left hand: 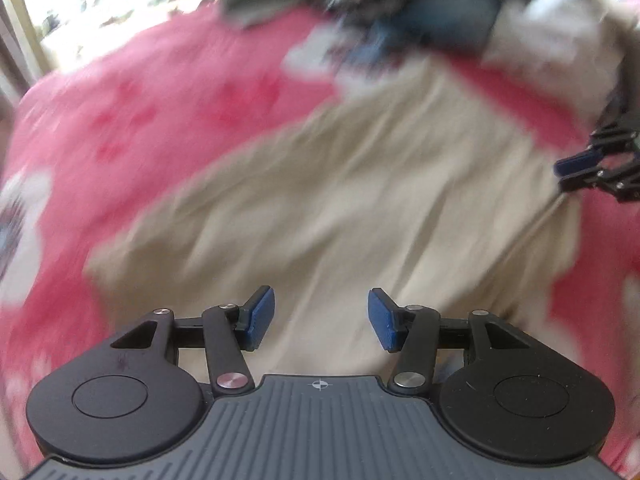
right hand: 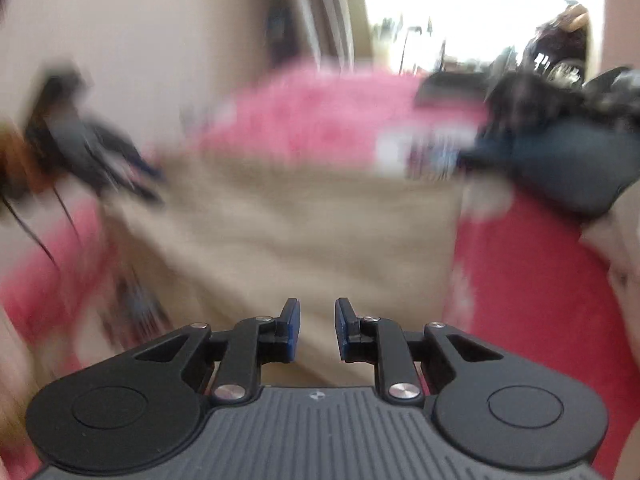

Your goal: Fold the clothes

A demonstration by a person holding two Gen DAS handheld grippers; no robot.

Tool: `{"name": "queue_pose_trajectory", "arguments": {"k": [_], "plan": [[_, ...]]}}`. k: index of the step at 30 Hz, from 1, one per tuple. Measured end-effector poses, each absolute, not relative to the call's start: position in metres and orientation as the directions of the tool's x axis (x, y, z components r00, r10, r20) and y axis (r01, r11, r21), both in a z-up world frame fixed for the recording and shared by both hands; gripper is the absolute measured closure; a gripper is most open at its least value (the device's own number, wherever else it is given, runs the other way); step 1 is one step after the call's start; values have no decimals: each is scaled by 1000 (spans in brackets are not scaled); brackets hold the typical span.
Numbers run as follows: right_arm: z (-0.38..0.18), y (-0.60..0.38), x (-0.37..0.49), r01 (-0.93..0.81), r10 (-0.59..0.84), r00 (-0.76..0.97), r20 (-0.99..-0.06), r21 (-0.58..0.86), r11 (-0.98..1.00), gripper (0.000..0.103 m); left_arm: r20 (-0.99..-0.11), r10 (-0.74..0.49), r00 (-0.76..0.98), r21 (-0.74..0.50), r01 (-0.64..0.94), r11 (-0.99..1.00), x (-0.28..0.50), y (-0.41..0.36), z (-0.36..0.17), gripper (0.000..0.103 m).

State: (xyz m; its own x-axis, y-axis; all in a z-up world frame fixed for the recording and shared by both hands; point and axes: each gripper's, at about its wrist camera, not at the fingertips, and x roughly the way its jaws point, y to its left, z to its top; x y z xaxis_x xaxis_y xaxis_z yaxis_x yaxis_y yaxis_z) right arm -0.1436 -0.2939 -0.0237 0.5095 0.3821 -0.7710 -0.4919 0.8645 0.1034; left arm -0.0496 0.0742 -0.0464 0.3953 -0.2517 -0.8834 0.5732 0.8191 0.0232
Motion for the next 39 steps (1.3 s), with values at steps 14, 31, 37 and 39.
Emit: {"name": "queue_pose_trajectory", "arguments": {"k": [14,31,37,39], "plan": [[-17,-273,-148,-320,300,667,-682,101,942,83,-842,-229,489,-12,406,914,-53,132,-58,51],[-44,-282,-136,-183,190,622,-760,95,978,83,-834,-168,525,-25,268,963,-45,158,-75,37],[-43,-281,-136,-187,185,618,-764,85,979,83,-833,-139,535,-27,212,977,-45,165,-66,37],[-43,-281,-136,-186,183,618,-764,83,979,83,-816,-123,564,-10,199,980,-46,167,-56,37]]}}
